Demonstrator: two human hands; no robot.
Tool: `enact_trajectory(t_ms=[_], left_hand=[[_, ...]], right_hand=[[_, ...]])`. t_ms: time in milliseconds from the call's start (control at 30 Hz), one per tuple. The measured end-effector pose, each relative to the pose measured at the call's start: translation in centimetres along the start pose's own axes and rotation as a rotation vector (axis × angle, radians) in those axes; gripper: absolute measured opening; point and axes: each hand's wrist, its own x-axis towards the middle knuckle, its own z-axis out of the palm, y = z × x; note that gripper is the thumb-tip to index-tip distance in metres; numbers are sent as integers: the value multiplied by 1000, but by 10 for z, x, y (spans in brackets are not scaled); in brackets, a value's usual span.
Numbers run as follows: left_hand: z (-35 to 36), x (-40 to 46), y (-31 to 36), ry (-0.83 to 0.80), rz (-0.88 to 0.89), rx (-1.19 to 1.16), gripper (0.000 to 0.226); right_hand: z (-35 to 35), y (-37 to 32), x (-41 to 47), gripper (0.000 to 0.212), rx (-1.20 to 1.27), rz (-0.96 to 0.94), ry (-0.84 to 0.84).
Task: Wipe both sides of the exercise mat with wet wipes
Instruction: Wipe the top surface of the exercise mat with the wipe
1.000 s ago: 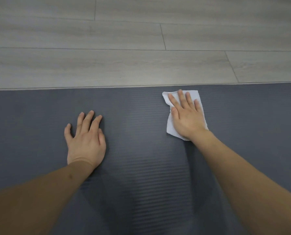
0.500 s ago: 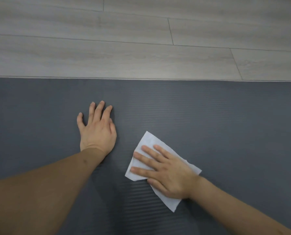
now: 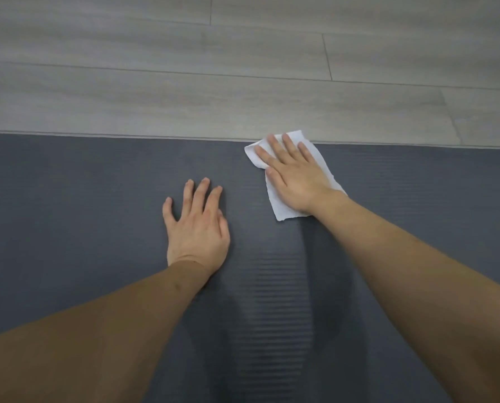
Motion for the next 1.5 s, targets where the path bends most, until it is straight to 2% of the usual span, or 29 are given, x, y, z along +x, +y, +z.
enact_trajectory(t_ms=[233, 400, 567, 633, 733, 833, 933, 1033, 1133, 1233, 1300, 1400, 1500], left_hand=[[-5, -1, 1, -32, 2, -3, 56], [-7, -1, 1, -29, 4, -1, 56], [-6, -2, 1, -11, 6, -14, 53], [-5, -2, 2, -2, 4, -25, 52], [-4, -3, 4, 5, 7, -36, 51], [-3, -2, 2, -3, 11, -29, 51], [-3, -3, 1, 3, 9, -28, 51], [-2, -2, 3, 3, 6, -21, 51], [-3, -3, 2, 1, -2, -24, 51], [-2, -3, 1, -1, -6, -28, 50], [-2, -3, 0, 8, -5, -26, 50], [-1, -2, 1, 12, 0, -24, 48], [-1, -2, 3, 10, -3, -15, 48]], right_hand=[[12, -35, -85, 56, -91, -329, -69], [27, -72, -176, 58, -118, -560, -185], [36, -80, -232, 54, -138, -724, -212], [36, -71, -225, 52, -121, -676, -187], [36, -39, -194, 55, -163, -478, -109], [21, 14, -155, 55, -138, -176, -43], [6, 57, -131, 54, 21, 241, 2], [6, 58, -125, 56, 68, 460, 53], [12, 7, -109, 57, 91, 464, 49], [22, -62, -82, 58, 80, 241, 36], [23, -76, -72, 56, 81, 160, 18], [19, -39, -78, 55, 76, 155, 22], [11, 31, -96, 57, 75, 320, 43]])
